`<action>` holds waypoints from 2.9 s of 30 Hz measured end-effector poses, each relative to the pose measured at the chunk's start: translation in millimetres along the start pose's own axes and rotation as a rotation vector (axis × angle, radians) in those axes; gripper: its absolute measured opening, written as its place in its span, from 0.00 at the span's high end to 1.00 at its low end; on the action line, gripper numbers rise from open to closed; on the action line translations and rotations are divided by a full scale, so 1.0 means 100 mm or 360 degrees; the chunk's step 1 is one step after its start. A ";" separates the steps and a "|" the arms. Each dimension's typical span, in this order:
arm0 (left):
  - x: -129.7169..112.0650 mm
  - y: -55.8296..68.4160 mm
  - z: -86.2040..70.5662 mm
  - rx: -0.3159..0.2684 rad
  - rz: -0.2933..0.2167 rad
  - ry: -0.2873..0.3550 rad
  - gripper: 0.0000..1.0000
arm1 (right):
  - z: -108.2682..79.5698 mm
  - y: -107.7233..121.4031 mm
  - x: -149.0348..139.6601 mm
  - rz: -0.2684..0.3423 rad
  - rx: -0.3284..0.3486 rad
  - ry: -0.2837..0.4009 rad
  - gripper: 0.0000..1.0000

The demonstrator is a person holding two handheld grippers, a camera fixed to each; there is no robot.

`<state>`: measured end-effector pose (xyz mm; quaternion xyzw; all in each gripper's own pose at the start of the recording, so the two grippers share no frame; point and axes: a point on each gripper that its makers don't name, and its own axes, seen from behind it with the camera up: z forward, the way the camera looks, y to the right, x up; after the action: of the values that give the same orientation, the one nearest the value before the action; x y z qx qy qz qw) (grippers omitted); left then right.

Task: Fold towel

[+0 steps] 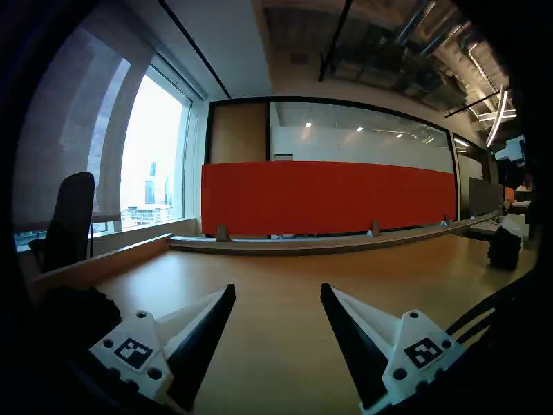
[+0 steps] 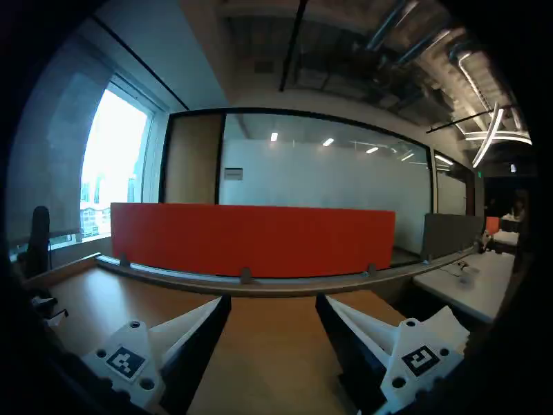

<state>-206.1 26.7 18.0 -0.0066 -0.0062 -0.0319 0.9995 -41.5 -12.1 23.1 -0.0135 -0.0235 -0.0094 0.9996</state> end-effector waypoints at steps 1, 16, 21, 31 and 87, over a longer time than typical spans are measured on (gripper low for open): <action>0.00 0.00 0.00 0.0000 -0.0001 0.0000 0.08 | 0.00 0.00 0.00 -0.0001 0.0002 0.0000 0.05; -0.01 0.01 0.00 0.0000 -0.0003 0.0000 0.09 | 0.03 0.08 0.06 -0.0082 0.0014 0.0050 0.05; -0.01 0.01 0.00 0.0000 -0.0003 0.0000 0.09 | 0.06 0.09 0.04 -0.0104 0.0023 0.0058 0.05; -0.01 0.01 0.00 0.0000 -0.0003 0.0000 0.09 | 0.09 0.14 -0.14 -0.0046 0.0021 0.0065 0.05; 0.00 0.04 -0.01 0.0000 -0.0005 -0.0001 0.08 | 0.16 0.32 -1.31 0.0131 0.0005 0.0048 0.01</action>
<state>-206.4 30.5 17.0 -0.0065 -0.0066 -0.0334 0.9994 -172.3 22.6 32.3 -0.0126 -0.0078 0.0316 0.9994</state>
